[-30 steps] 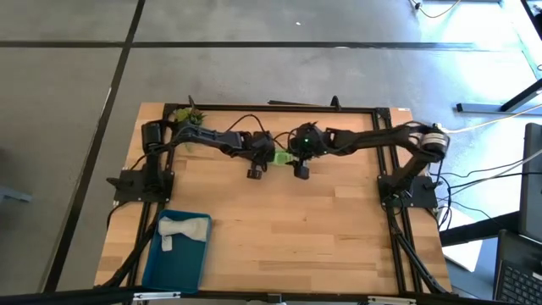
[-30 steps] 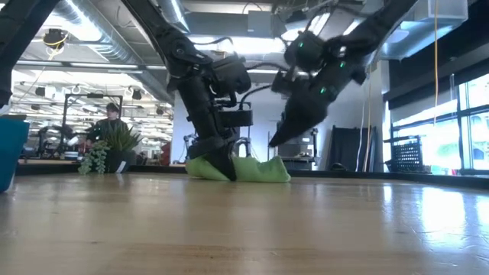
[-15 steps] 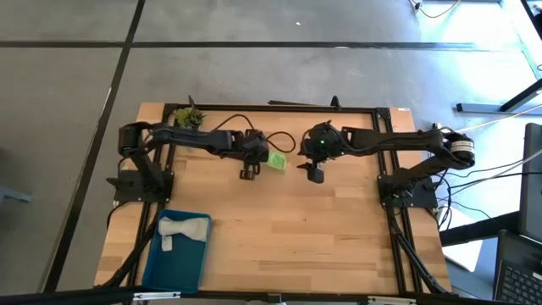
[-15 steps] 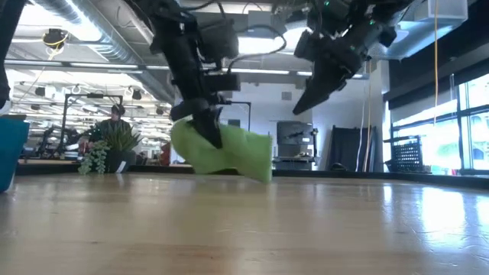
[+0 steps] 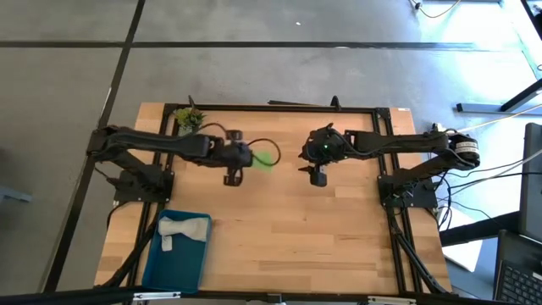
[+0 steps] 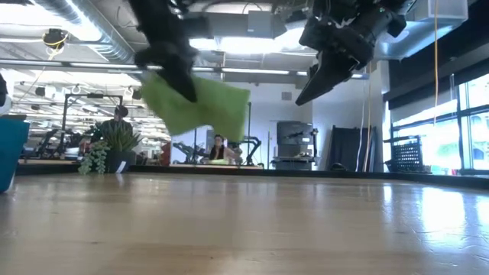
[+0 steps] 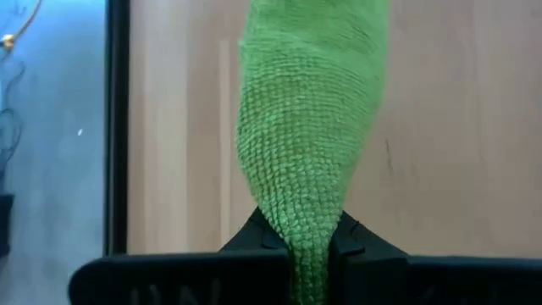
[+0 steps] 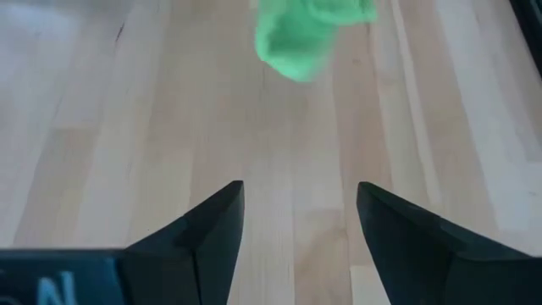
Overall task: Roll microfiber towels into tight, uniform cylinder then place into a basket
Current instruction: Put the rolled green towel into the blue bin
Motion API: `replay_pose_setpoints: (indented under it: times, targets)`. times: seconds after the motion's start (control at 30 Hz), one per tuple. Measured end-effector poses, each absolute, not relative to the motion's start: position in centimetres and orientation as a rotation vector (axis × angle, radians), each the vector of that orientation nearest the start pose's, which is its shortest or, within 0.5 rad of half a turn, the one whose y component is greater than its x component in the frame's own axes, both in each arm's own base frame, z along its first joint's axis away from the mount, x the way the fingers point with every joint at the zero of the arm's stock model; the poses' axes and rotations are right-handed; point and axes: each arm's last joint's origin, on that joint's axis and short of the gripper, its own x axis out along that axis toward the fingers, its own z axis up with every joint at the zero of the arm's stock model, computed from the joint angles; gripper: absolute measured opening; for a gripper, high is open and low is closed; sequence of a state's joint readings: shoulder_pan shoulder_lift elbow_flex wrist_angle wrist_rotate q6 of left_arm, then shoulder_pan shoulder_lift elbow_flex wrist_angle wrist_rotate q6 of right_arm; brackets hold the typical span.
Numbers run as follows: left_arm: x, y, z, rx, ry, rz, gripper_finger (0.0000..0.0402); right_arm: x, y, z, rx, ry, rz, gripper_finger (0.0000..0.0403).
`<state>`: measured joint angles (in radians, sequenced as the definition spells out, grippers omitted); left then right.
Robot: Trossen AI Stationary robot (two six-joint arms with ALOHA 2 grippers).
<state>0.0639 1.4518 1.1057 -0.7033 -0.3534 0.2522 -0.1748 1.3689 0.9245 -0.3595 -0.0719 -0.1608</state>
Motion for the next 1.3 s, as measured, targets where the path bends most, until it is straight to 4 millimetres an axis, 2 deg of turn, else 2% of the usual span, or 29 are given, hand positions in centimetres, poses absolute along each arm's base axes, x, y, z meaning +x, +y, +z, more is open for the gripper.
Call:
replay_pose_setpoints:
  times: [0.23, 0.5, 0.97, 1.1, 1.3]
  targets:
    - [24.7, -1.0, 27.8, 0.317, 1.122, 0.305, 0.0005, 27.7, -4.6, 24.1, -0.054, 0.801, -0.033, 0.0229]
    - [21.1, -5.8, 28.8, 0.216, 1.117, 0.297, 0.0004, 27.8, -4.6, 24.1, -0.053, 0.8, -0.029, 0.0229]
    - [15.4, -14.4, 28.3, 0.037, 1.102, 0.197, 0.0005, 28.1, -3.0, 24.3, -0.079, 0.773, 0.029, 0.0229]
    - [13.9, -16.8, 27.6, 0.003, 1.112, 0.178, 0.0005, 28.4, -2.4, 24.5, -0.09, 0.745, 0.048, 0.0229]
    - [12.3, -20.0, 25.4, 0.038, 1.154, 0.18, 0.0005, 29.0, -2.1, 25.2, -0.11, 0.653, 0.059, 0.0229]
